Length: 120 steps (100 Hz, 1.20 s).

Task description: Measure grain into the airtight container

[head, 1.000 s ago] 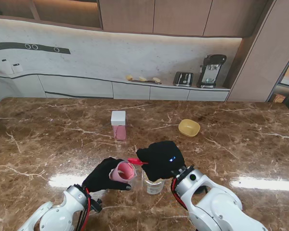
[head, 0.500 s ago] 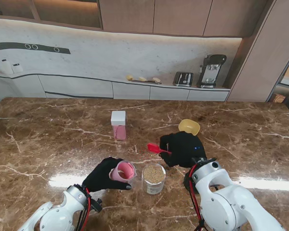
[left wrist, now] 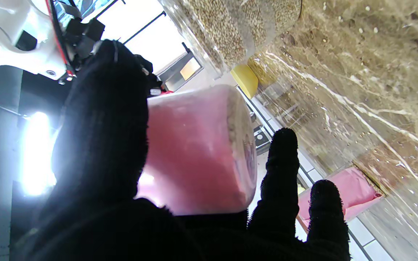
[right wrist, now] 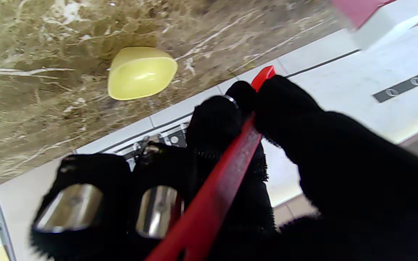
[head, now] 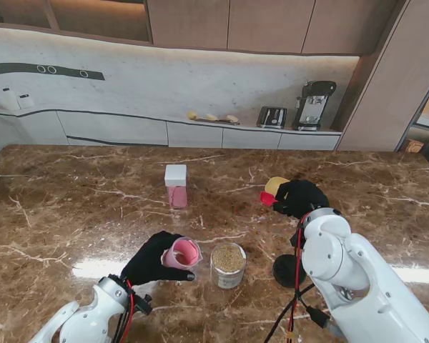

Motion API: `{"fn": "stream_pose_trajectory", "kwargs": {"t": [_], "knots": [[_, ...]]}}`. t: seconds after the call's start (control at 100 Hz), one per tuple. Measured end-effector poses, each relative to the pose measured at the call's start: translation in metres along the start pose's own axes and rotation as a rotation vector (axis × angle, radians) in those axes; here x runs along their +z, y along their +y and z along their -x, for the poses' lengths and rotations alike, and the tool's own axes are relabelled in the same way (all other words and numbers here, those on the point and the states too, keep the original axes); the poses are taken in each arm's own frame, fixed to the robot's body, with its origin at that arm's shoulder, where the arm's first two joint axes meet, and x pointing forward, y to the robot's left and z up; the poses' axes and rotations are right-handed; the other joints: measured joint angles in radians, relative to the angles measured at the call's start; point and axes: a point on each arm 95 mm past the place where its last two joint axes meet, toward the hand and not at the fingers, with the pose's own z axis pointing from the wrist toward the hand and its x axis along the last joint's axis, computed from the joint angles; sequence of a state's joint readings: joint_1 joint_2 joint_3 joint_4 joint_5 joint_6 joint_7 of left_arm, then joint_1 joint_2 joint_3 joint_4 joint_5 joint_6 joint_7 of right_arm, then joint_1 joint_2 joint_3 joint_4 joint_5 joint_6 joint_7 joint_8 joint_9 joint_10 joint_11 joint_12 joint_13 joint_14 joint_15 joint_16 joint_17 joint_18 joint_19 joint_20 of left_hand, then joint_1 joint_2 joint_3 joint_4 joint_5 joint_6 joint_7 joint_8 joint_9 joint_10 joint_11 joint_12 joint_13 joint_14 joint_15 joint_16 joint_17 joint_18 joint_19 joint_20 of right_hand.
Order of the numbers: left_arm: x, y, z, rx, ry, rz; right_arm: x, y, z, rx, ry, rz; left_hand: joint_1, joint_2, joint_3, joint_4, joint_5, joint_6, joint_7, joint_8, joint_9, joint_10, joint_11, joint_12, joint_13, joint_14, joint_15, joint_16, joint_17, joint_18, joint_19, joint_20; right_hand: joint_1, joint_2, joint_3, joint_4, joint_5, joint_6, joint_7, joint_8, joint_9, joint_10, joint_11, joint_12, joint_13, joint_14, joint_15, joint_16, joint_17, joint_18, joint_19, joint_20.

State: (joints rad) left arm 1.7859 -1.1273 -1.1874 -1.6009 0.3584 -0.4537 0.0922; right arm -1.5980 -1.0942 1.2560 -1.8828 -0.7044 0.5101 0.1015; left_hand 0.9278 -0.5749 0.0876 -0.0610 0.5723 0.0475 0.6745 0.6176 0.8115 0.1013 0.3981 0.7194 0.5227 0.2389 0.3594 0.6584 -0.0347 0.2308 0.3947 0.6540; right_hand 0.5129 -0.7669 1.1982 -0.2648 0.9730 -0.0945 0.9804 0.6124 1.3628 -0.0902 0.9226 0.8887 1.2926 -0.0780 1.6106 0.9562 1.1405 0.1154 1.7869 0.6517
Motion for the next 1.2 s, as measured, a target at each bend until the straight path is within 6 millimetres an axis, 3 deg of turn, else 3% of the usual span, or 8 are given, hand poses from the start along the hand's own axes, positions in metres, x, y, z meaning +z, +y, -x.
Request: {"fn": "stream_pose_trajectory", "kwargs": {"t": [0.36, 0.65, 1.2], "knots": [[-0.006, -0.008, -0.002, 0.019, -0.003, -0.031, 0.059, -0.012, 0.021, -0.011, -0.161, -0.031, 0.0, 0.0, 0.0, 0.0, 0.0, 0.0, 0.0, 0.0, 0.0, 0.0, 0.0, 0.0, 0.0, 0.0, 0.0, 0.0, 0.0, 0.0, 0.0, 0.0, 0.0, 0.001, 0.0, 0.0, 0.0, 0.0, 0.0, 0.0, 0.0, 0.0, 0.0, 0.0, 0.0, 0.0, 0.0, 0.0, 0.0, 0.0, 0.0, 0.0], [-0.011, -0.011, -0.003, 0.04, -0.014, -0.039, 0.098, -0.012, 0.022, -0.016, -0.221, -0.043, 0.0, 0.0, 0.0, 0.0, 0.0, 0.0, 0.0, 0.0, 0.0, 0.0, 0.0, 0.0, 0.0, 0.0, 0.0, 0.0, 0.0, 0.0, 0.0, 0.0, 0.0, 0.004, -0.001, 0.0, -0.002, 0.0, 0.0, -0.001, 0.0, 0.0, -0.007, 0.0, 0.0, 0.0, 0.0, 0.0, 0.0, 0.004, 0.0, 0.0], [-0.014, -0.013, -0.002, 0.054, -0.042, -0.041, 0.137, -0.018, 0.03, -0.146, -0.269, -0.037, 0.0, 0.0, 0.0, 0.0, 0.0, 0.0, 0.0, 0.0, 0.0, 0.0, 0.0, 0.0, 0.0, 0.0, 0.0, 0.0, 0.0, 0.0, 0.0, 0.0, 0.0, 0.023, -0.013, 0.0, -0.004, -0.001, -0.009, -0.012, 0.0, 0.0, -0.023, 0.0, 0.0, 0.0, 0.0, 0.0, 0.0, 0.006, 0.0, 0.0]]}}
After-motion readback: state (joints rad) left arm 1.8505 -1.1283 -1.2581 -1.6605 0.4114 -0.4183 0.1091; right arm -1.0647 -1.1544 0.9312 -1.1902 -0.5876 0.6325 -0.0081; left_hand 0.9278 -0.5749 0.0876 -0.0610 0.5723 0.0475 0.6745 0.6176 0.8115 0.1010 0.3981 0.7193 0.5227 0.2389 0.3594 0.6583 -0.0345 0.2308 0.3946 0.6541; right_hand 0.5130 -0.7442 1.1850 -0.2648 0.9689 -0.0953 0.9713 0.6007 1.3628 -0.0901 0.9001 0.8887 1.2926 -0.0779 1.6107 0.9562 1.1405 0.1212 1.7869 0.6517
